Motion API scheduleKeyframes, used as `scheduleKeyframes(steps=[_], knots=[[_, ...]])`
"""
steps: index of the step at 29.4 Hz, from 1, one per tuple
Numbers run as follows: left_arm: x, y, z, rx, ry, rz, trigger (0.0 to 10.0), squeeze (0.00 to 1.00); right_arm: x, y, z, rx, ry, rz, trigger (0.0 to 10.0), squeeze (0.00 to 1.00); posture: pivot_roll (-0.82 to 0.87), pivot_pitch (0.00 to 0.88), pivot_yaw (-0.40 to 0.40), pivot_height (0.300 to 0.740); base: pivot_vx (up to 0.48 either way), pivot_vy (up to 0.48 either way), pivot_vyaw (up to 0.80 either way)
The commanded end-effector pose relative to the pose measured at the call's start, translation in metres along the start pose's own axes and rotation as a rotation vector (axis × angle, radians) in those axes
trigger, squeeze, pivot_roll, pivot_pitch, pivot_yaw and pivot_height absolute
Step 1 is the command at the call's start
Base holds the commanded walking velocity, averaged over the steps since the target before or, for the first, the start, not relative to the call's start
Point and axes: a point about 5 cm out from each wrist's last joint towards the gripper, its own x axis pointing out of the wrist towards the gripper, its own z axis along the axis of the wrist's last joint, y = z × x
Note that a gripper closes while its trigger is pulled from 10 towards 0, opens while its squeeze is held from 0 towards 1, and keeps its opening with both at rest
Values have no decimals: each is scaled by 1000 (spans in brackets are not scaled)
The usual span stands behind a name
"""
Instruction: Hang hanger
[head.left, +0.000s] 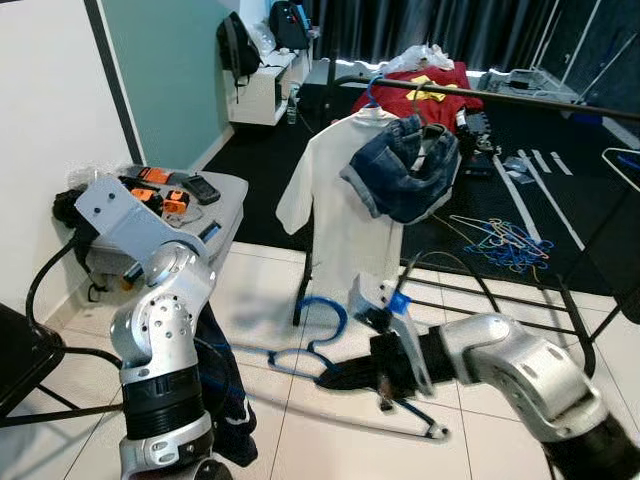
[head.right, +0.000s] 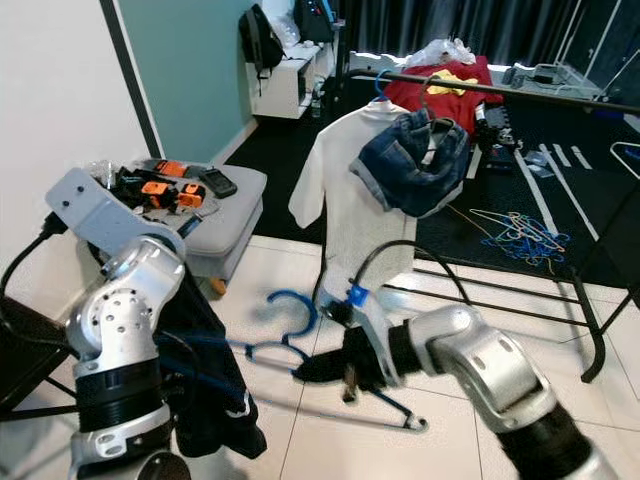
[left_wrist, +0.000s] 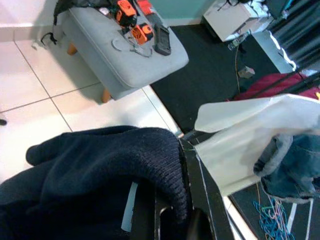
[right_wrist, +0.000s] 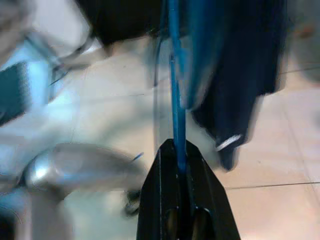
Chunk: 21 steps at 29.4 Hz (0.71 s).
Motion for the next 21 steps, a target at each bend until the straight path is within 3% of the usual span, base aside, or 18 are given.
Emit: scheduleKeyframes(steps=[1, 6, 21], knots=[[-37, -54, -41, -172, 208, -145, 10000, 0, 6, -12, 10, 2, -46, -102, 10000, 0, -105, 0, 19, 740, 0, 0, 0], [-36, -55, -42, -177, 211, -142, 10000, 0, 18, -17, 22, 19, -91, -138, 10000, 0, -102, 0, 17, 740, 0, 0, 0], [-36, -55, -42, -177, 211, -142, 10000, 0, 18, -17, 22, 19, -91, -138, 10000, 0, -102, 0, 17, 740, 0, 0, 0]])
